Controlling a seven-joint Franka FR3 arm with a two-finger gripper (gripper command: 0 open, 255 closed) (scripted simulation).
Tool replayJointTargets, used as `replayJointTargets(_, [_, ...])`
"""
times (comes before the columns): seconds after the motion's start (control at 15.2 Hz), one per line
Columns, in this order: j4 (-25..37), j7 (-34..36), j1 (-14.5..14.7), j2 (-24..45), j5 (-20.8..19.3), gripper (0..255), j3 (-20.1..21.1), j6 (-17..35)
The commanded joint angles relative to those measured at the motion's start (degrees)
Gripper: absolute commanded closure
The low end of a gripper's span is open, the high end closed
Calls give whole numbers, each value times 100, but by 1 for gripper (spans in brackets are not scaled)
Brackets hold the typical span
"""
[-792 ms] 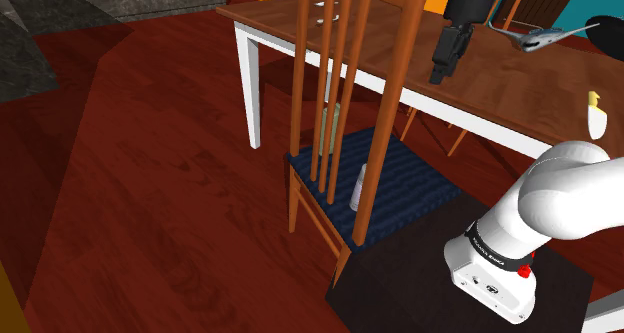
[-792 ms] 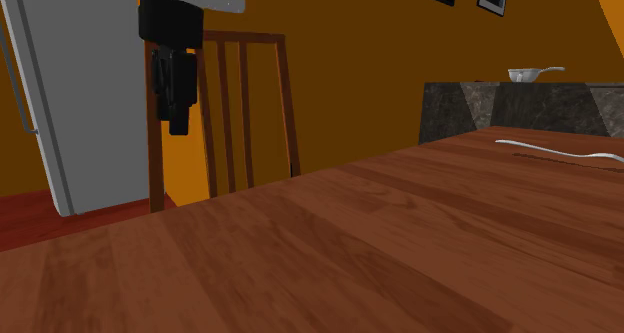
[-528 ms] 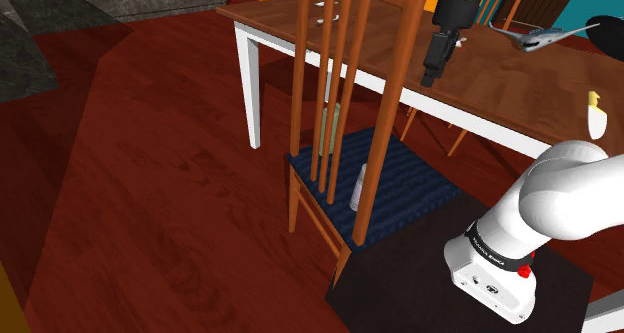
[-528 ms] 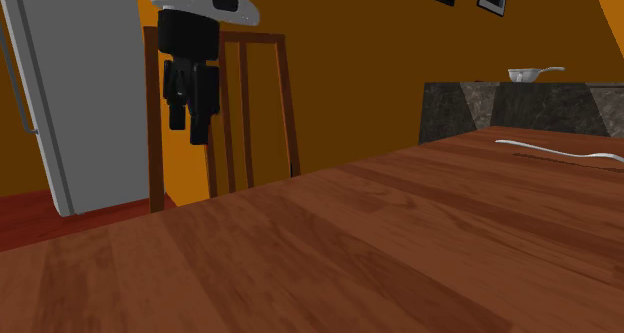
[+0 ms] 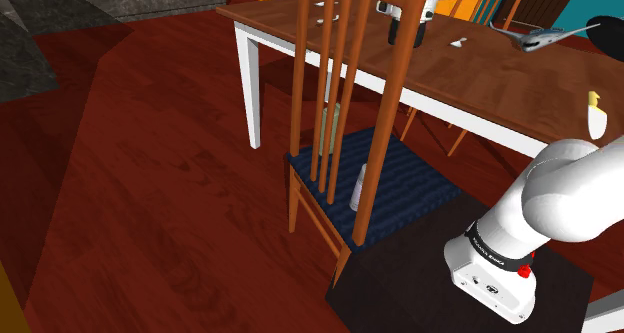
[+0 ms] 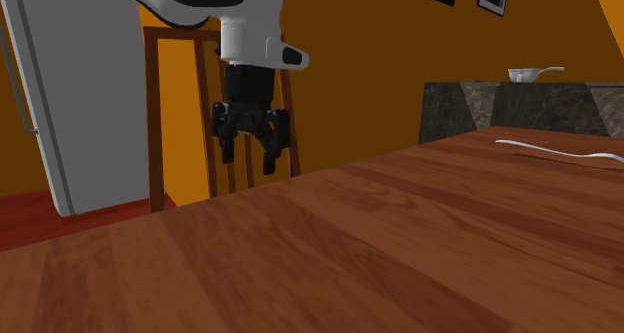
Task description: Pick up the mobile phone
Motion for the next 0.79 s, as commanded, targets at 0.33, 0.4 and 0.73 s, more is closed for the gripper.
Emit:
replayJointTargets(0.33, [433,-1176,273,1320,-228,0,-21,1121])
replayJointTargets(0.4, [519,-1328,307,1510,-254,0,-10,1261])
replayJointTargets(0.73, [819,-1849,421,2222,-353,0,55,1804])
